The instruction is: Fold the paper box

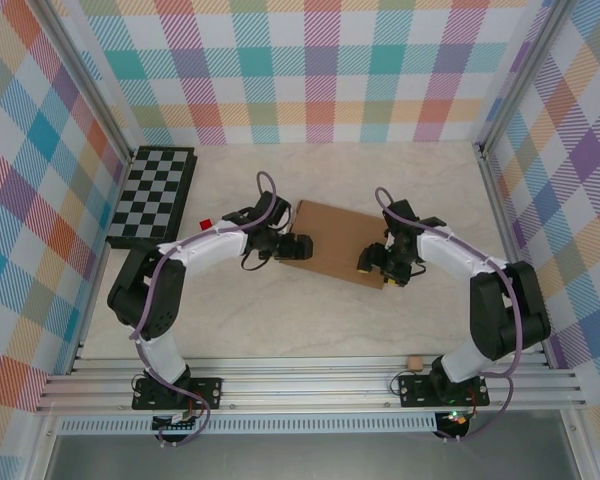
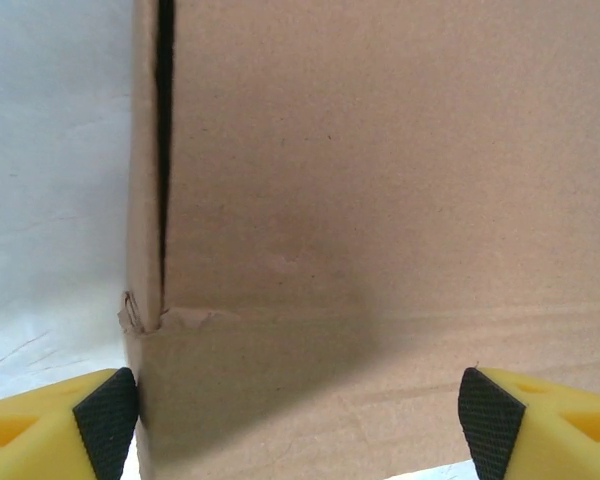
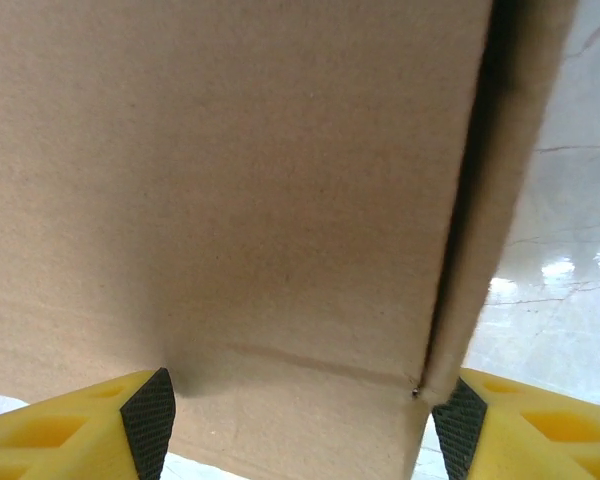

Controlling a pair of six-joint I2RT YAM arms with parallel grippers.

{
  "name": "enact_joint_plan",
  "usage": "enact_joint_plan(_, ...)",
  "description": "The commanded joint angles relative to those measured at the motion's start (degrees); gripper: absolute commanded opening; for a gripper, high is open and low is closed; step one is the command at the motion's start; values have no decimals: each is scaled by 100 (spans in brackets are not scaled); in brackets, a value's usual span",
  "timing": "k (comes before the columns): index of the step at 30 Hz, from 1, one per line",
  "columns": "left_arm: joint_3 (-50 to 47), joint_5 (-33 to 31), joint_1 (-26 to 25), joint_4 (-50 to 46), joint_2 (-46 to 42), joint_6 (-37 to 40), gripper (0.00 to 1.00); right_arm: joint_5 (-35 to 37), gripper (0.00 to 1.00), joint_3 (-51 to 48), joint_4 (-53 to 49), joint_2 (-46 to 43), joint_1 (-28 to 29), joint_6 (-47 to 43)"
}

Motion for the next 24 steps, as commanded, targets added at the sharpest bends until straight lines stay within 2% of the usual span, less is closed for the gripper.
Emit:
enact_joint_plan(1,168,68,-71,-173,154,157,85,-415,71,136,113,129,-19,111)
enact_joint_plan(4,324,-4,-71,-424,154,275,84,-476,71,154,133,154,-21,117)
enact_joint_plan(9,494,600,-130,-751,65,-448,81,-773,71,145,294,131,-22,308)
enact_joint_plan(14,488,651,-241,-828,-91,-898,70,-801,70,210,290,134,-20,356)
enact_joint_plan(17,509,481,-340,-953,-87,-841,70,-499,70,289,118,160,-7,209)
enact_joint_plan(24,96,393,-397,-481,-23,-983,55,188,69,133,71,189,77,-106)
